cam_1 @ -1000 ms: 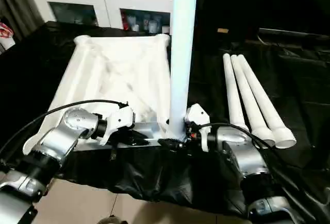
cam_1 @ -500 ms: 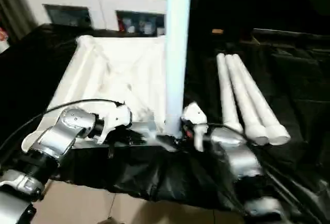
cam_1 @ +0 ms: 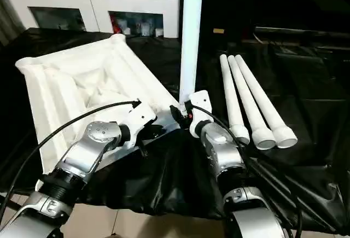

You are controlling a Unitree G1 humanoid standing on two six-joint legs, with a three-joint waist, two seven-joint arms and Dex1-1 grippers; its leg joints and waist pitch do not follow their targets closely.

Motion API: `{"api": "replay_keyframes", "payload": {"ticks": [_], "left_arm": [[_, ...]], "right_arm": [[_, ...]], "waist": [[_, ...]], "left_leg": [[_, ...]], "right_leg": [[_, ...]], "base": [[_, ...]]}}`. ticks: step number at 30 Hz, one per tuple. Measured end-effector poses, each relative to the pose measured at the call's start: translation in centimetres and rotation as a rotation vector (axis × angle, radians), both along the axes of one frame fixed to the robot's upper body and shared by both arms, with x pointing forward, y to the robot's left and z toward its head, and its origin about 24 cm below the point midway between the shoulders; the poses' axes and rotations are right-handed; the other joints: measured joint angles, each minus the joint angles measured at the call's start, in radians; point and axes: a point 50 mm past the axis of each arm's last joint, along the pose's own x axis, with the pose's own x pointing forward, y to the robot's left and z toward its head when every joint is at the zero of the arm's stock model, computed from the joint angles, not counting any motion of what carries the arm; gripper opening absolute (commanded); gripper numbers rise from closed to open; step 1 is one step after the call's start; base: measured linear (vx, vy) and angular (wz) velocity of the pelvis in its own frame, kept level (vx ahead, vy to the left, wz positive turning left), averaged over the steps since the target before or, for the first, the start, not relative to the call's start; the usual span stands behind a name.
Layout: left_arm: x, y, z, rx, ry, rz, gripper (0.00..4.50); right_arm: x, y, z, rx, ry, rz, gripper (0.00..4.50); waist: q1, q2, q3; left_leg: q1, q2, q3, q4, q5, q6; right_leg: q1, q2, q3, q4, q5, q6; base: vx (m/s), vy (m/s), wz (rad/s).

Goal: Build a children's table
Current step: Rotate leg to tighten

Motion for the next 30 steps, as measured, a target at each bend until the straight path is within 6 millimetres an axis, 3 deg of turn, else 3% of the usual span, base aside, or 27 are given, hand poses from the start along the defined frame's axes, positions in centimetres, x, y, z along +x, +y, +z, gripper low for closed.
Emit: {"api": "replay_keyframes", "payload": {"ticks": [4,9,21,22,30], "left_arm": [[-0.2,0.0,0.1,-0.001,-0.002,-0.008,0.0],[-0.6,0.7,0.2,-0.006,0.009,-0.083,0.0],[-1.7,3.1,0.2,0.013,0.075,-0.335,0.0],[-1.8,3.2,0.3,0.017,0.078,-0.346,0.0],[-2.2,4.1,0.4,0.028,0.107,-0.439,0.0]], "right_arm": [[-0.1,0.0,0.0,0.014,-0.004,0.031,3.82],[-0.9,-0.9,-0.1,0.008,-0.025,0.175,3.82],[-4.5,-3.4,0.5,0.02,0.04,0.641,3.82],[-4.7,-3.4,0.5,0.017,0.046,0.663,3.57],[-6.0,-3.7,0.9,0.009,0.104,0.785,3.07]], "waist": [[0.001,0.0,0.0],[0.005,0.0,0.0],[0.048,0.003,0.001],[0.05,0.003,0.001],[0.059,0.004,0.0]], "left_leg": [[-0.001,0.0,0.0,0.0,0.0,0.0],[-0.005,0.0,0.0,0.0,0.0,0.0],[-0.005,0.001,0.0,0.004,0.0,0.0],[-0.005,0.001,0.0,0.004,0.0,0.0],[-0.006,0.001,0.0,0.004,0.0,0.0]], "right_leg": [[-0.002,0.0,0.0,0.0,0.0,0.0],[-0.007,0.0,-0.001,0.0,0.0,0.0],[-0.006,0.0,-0.001,0.003,0.0,0.0],[-0.006,0.0,-0.001,0.003,0.0,0.0],[-0.006,0.0,-0.001,0.002,0.0,0.0]], "base": [[0.0,0.0,0.0],[0.0,0.0,0.0],[0.0,0.0,0.0],[0.0,0.0,0.0],[0.0,0.0,0.0]]}}
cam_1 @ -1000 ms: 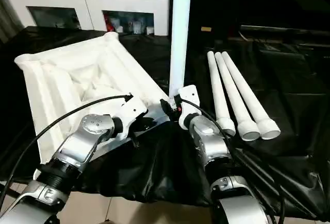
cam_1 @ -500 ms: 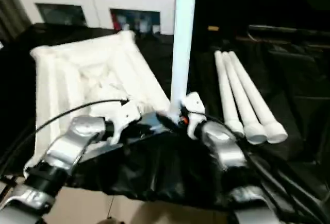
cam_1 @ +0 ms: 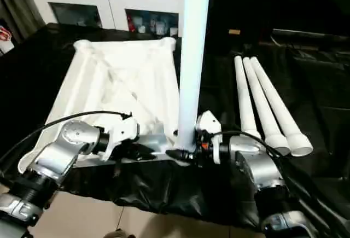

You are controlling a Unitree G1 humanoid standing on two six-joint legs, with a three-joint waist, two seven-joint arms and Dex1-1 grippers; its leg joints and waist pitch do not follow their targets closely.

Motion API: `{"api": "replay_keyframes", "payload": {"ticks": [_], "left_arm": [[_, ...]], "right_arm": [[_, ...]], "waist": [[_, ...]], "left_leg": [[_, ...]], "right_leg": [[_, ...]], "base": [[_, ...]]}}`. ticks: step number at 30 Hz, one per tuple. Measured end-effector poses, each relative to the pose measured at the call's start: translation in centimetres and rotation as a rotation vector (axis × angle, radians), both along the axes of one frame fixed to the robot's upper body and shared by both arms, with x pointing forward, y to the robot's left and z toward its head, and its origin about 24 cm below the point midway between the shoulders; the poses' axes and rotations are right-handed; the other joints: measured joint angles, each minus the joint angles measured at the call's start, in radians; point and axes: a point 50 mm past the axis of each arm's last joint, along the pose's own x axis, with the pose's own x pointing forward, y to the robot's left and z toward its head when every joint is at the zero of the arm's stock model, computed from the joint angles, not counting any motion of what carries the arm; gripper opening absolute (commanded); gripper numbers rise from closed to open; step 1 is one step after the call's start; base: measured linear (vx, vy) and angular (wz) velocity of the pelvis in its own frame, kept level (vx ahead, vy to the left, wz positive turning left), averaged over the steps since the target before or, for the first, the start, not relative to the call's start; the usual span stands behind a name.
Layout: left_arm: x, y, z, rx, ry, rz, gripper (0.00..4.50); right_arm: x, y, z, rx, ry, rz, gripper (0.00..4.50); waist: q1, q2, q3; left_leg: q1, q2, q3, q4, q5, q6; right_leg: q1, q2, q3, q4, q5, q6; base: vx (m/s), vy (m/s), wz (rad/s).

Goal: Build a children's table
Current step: Rotate leg to tighten

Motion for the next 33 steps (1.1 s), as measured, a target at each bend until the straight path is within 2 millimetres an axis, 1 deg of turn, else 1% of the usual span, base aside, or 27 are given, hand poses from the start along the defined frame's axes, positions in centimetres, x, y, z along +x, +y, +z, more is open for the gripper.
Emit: {"api": "replay_keyframes", "payload": {"ticks": [3,7,10,13,15,16,18,20,23,25,27,28,29,31,33], "left_arm": [[-0.1,0.0,0.0,0.001,0.003,-0.007,0.0],[-0.1,0.1,-0.1,-0.005,0.009,-0.003,0.0],[-0.1,0.3,-0.2,-0.007,0.009,0.021,0.0],[0.3,0.2,-0.4,-0.007,-0.009,0.093,0.0],[0.6,-0.1,-0.6,-0.011,-0.02,0.138,0.0],[0.7,-0.3,-0.7,-0.012,-0.023,0.165,0.0],[1.5,-0.9,-0.8,-0.019,-0.038,0.25,0.0],[2.1,-2.1,-0.8,-0.027,-0.057,0.325,0.0],[2.4,-3.5,-0.8,-0.051,-0.067,0.398,0.0],[2.6,-3.9,-0.7,-0.058,-0.071,0.424,0.0],[2.7,-4.4,-0.6,-0.066,-0.08,0.445,0.0],[2.7,-4.5,-0.5,-0.068,-0.083,0.447,0.0],[2.7,-4.5,-0.5,-0.068,-0.085,0.45,0.0],[2.7,-4.5,-0.5,-0.067,-0.086,0.449,0.0],[2.7,-4.4,-0.5,-0.062,-0.087,0.438,0.0]], "right_arm": [[-0.2,0.0,0.0,0.0,0.001,0.004,2.81],[-0.3,0.1,-0.1,-0.001,-0.002,0.003,2.76],[-0.1,0.4,-0.3,0.006,-0.009,-0.032,2.75],[0.7,1.0,-0.6,0.008,-0.035,-0.149,2.75],[1.3,1.1,-0.9,0.001,-0.047,-0.227,2.74],[1.8,1.5,-1.0,0.002,-0.053,-0.277,2.74],[3.3,2.2,-1.2,0.007,-0.058,-0.44,2.74],[4.6,2.7,-1.1,0.0,-0.058,-0.588,2.74],[5.6,2.9,-0.9,-0.014,-0.07,-0.717,2.74],[5.9,3.0,-0.7,-0.015,-0.079,-0.761,2.74],[6.1,3.0,-0.6,-0.019,-0.098,-0.796,2.74],[6.2,3.0,-0.6,-0.02,-0.104,-0.803,3.09],[6.2,3.0,-0.6,-0.022,-0.11,-0.805,3.09],[6.2,3.0,-0.6,-0.024,-0.113,-0.803,3.46],[6.1,3.2,-0.7,-0.018,-0.11,-0.779,3.65]], "waist": [[0.0,0.0,0.0],[0.0,0.002,-0.001],[-0.005,0.003,-0.002],[-0.015,0.003,-0.002],[-0.026,0.002,-0.002],[-0.034,0.002,-0.002],[-0.049,0.002,-0.001],[-0.058,0.002,-0.001],[-0.058,0.002,-0.001],[-0.056,0.002,-0.001],[-0.053,0.002,-0.001],[-0.051,0.003,-0.001],[-0.05,0.003,-0.001],[-0.05,0.003,-0.002],[-0.051,0.003,-0.001]], "left_leg": [[0.0,0.0,0.0,0.0,0.0,0.0],[0.0,0.0,0.0,0.0,0.0,0.0],[0.001,0.0,0.0,0.0,0.0,0.0],[0.006,0.0,0.0,0.001,0.0,-0.001],[0.01,0.0,0.0,0.001,0.0,-0.001],[0.01,0.0,0.0,0.0,0.0,-0.001],[0.01,0.0,0.0,0.0,0.0,-0.001],[0.01,-0.001,0.0,0.0,0.001,-0.002],[0.008,0.0,-0.001,0.0,0.002,-0.003],[0.008,-0.001,-0.001,-0.003,0.001,-0.003],[0.005,0.0,-0.001,-0.003,0.001,-0.002],[0.003,0.0,-0.001,-0.003,0.001,-0.002],[0.001,0.0,-0.001,-0.003,0.001,-0.002],[0.001,0.0,-0.001,-0.003,0.001,-0.002],[0.001,0.0,-0.001,-0.003,0.001,-0.002]], "right_leg": [[0.0,0.0,0.0,0.0,0.0,0.0],[0.0,0.0,0.0,0.0,0.0,0.0],[0.001,0.0,0.0,0.001,0.0,0.0],[0.004,0.0,0.001,0.002,0.002,-0.001],[0.01,0.0,0.001,0.001,0.0,0.003],[0.011,0.0,0.001,0.0,-0.001,0.004],[0.01,0.0,0.001,-0.001,0.0,0.003],[0.009,0.0,0.001,-0.001,0.001,0.002],[0.008,0.0,0.0,-0.001,0.004,-0.002],[0.008,0.0,0.0,-0.002,0.002,0.0],[0.003,0.0,-0.001,-0.002,0.002,-0.001],[0.001,0.0,-0.001,-0.002,0.002,-0.001],[0.0,0.0,-0.001,-0.002,0.002,-0.001],[0.0,0.0,-0.001,-0.001,0.002,-0.001],[0.0,0.0,-0.001,-0.001,0.002,-0.001]], "base": [[0.0,0.0,0.0],[0.0,0.0,0.0],[0.0,0.0,0.0],[0.0,0.0,0.0],[0.0,0.0,0.0],[0.0,0.0,0.0],[0.0,0.0,0.0],[0.0,0.0,0.0],[0.0,0.0,0.0],[0.0,0.0,0.0],[0.0,0.0,0.0],[0.0,0.0,0.0],[0.0,0.0,0.0],[0.0,0.0,0.0],[0.0,0.0,0.0]]}}
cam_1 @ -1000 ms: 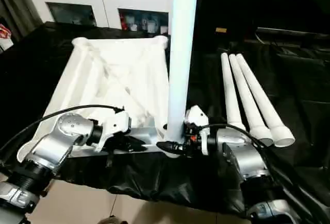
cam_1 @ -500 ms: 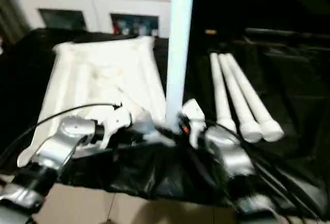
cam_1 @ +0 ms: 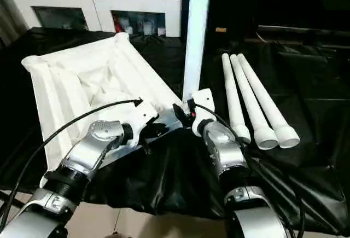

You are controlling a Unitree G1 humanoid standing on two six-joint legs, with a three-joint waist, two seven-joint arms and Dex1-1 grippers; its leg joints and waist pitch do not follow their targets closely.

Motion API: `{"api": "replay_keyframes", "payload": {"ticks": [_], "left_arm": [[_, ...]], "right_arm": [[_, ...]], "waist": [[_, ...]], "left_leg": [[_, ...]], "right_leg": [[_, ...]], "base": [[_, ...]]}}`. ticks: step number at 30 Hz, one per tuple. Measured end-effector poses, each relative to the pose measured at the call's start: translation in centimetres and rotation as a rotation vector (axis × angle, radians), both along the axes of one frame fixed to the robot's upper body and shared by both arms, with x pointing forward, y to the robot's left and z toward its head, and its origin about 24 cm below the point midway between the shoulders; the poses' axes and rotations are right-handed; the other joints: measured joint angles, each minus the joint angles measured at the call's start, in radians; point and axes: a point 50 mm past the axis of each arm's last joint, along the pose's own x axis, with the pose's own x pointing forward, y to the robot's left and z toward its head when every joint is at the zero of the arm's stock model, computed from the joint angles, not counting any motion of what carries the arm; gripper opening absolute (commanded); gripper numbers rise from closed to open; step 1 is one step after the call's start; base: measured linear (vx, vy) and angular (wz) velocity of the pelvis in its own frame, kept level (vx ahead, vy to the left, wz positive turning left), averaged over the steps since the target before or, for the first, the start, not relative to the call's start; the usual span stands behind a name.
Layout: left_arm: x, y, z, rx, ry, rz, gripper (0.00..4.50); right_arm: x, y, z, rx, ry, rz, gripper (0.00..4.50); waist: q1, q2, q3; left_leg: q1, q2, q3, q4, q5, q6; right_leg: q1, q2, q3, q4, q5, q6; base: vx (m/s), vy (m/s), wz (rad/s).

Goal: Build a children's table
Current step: Rotate leg to tighten

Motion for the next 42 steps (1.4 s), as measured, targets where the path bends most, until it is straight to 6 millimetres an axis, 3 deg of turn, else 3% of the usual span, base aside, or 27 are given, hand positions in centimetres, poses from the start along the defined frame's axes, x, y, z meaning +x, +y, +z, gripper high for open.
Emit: {"api": "replay_keyframes", "payload": {"ticks": [4,7,18,25,30,38,42], "left_arm": [[-0.2,0.5,0.1,0.01,0.0,-0.039,0.0],[-0.4,1.1,0.2,0.017,0.006,-0.097,0.0],[-1.5,3.2,0.3,0.045,0.046,-0.326,0.0],[-1.9,3.8,0.5,0.065,0.061,-0.422,0.0],[-2.0,3.9,0.5,0.073,0.067,-0.454,0.0],[-2.0,4.0,0.5,0.07,0.074,-0.452,0.0],[-1.3,3.9,0.2,0.059,0.058,-0.334,0.0]], "right_arm": [[-0.2,0.1,0.0,0.012,-0.008,0.063,3.98],[-1.0,-0.6,-0.1,0.01,-0.021,0.182,3.98],[-4.5,-3.2,0.3,-0.008,0.036,0.621,3.98],[-5.6,-3.7,0.8,-0.014,0.095,0.749,3.45],[-5.9,-3.8,0.8,-0.003,0.12,0.774,2.99],[-6.0,-3.7,0.8,-0.002,0.123,0.765,2.76],[-4.6,-2.6,0.1,0.023,0.069,0.584,2.74]], "waist": [[-0.001,0.0,0.0],[0.002,0.0,0.0],[0.044,0.0,0.0],[0.05,0.0,0.0],[0.053,0.001,0.0],[0.055,0.001,0.0],[0.039,0.0,0.0]], "left_leg": [[0.0,0.0,0.0,0.0,0.0,0.0],[-0.002,0.0,0.0,0.0,-0.001,0.001],[-0.002,0.001,-0.001,0.004,-0.001,0.001],[-0.002,0.001,-0.001,0.004,-0.001,0.001],[-0.002,0.001,-0.001,0.004,-0.001,0.001],[-0.001,0.001,-0.001,0.004,0.0,0.001],[0.001,0.001,-0.001,0.005,0.001,-0.001]], "right_leg": [[-0.001,0.0,0.0,0.0,0.0,0.0],[-0.001,0.0,-0.001,-0.001,0.0,0.0],[0.0,0.0,-0.002,0.0,0.0,0.0],[0.0,0.0,-0.002,0.0,0.0,0.0],[0.0,-0.001,-0.002,0.001,0.0,0.0],[0.0,-0.001,-0.002,0.002,0.0,0.0],[0.002,-0.001,-0.001,0.004,0.002,-0.002]], "base": [[0.0,0.0,0.0],[0.0,0.0,0.0],[0.0,0.0,0.0],[0.0,0.0,0.0],[0.0,0.0,0.0],[0.0,0.0,0.0],[0.0,0.0,0.0]]}}
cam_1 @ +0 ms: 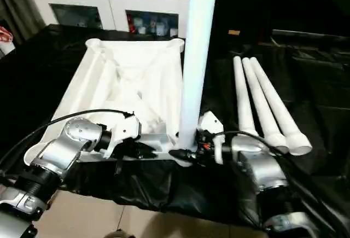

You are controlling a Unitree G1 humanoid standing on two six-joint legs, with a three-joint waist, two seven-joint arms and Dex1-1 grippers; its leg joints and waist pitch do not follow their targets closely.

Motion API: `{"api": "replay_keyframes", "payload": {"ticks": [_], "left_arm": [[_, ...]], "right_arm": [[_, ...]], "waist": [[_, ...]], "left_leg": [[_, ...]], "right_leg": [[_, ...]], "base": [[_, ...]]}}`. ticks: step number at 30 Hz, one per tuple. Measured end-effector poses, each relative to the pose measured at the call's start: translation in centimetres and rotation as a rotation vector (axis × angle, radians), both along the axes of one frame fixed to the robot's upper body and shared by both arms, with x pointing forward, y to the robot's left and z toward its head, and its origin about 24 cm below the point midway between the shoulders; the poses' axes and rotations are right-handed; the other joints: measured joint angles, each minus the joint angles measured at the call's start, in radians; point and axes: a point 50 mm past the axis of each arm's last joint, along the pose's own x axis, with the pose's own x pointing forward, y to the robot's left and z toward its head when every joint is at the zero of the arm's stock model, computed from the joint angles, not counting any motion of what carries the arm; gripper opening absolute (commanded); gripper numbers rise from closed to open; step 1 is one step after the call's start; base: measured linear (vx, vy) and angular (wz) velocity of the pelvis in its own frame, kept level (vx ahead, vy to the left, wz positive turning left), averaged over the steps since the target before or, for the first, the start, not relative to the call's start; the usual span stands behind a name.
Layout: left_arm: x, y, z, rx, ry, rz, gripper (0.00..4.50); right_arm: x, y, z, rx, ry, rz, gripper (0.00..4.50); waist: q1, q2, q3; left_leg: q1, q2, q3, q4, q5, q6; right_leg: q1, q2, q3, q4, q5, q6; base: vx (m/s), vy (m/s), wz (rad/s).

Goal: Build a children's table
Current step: Rotate leg to tighten

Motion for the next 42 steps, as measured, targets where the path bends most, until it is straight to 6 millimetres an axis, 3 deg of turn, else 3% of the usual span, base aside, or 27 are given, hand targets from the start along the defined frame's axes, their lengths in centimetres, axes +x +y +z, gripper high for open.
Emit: {"api": "replay_keyframes", "payload": {"ticks": [5,11,13,15,17,24,36,38,42], "left_arm": [[1.3,-2.4,-0.2,-0.03,-0.042,0.188,0.0],[1.9,-4.0,-0.2,-0.044,-0.073,0.308,0.0],[2.0,-4.1,-0.2,-0.045,-0.074,0.313,0.0],[2.0,-4.1,-0.2,-0.043,-0.075,0.312,0.0],[1.9,-4.0,-0.2,-0.039,-0.077,0.308,0.0],[1.5,-2.7,0.0,-0.028,-0.075,0.204,0.0],[0.5,-0.9,0.2,0.001,-0.033,-0.022,0.0],[0.3,-0.6,0.3,0.008,-0.023,-0.068,0.0],[0.1,-0.3,0.3,0.018,-0.012,-0.122,0.0]], "right_arm": [[2.9,0.6,-0.2,-0.012,-0.036,-0.34,2.73],[4.6,1.9,0.1,-0.023,-0.045,-0.583,2.73],[4.7,2.0,0.0,-0.019,-0.051,-0.594,2.73],[4.8,2.0,-0.1,-0.014,-0.056,-0.595,3.28],[4.8,2.1,-0.2,-0.012,-0.058,-0.593,3.45],[3.8,1.7,-0.3,-0.007,-0.094,-0.412,3.63],[0.3,-0.9,0.1,0.011,-0.019,0.002,3.63],[-0.3,-1.2,0.4,-0.003,0.002,0.083,3.3],[-0.9,-1.3,0.5,-0.016,0.029,0.156,3.06]], "waist": [[-0.025,0.0,0.0],[-0.032,0.0,0.0],[-0.032,0.0,0.0],[-0.035,0.0,0.0],[-0.036,0.0,0.0],[-0.035,0.0,0.0],[0.009,0.0,0.0],[0.013,0.0,0.0],[0.019,0.001,0.0]], "left_leg": [[0.002,0.0,0.0,0.0,0.001,-0.002],[-0.001,0.0,0.0,-0.002,0.001,-0.002],[-0.002,0.0,0.0,-0.003,0.001,-0.002],[-0.002,0.0,0.0,-0.003,0.001,-0.001],[-0.001,0.0,0.0,-0.002,0.001,-0.001],[-0.003,0.0,0.0,-0.003,0.0,0.0],[-0.006,0.002,-0.001,0.002,0.0,0.0],[-0.007,0.002,-0.001,0.002,0.0,0.0],[-0.007,0.003,-0.001,0.003,0.0,0.0]], "right_leg": [[-0.001,0.0,0.0,-0.002,0.004,0.0],[-0.003,0.0,0.0,-0.003,0.003,0.0],[-0.004,0.0,0.0,-0.004,0.003,0.0],[-0.004,0.0,0.0,-0.004,0.003,0.0],[-0.003,0.0,0.0,-0.004,0.003,0.0],[-0.004,0.0,-0.002,-0.005,0.002,0.0],[-0.003,0.0,-0.005,-0.004,0.003,0.0],[-0.004,0.0,-0.005,-0.004,0.003,0.0],[-0.004,0.0,-0.006,-0.004,0.003,0.0]], "base": [[0.0,0.0,0.0],[0.0,0.0,0.0],[0.0,0.0,0.0],[0.0,0.0,0.0],[0.0,0.0,0.0],[0.0,0.0,0.0],[0.0,0.0,0.0],[0.0,0.0,0.0],[0.0,0.0,0.0]]}}
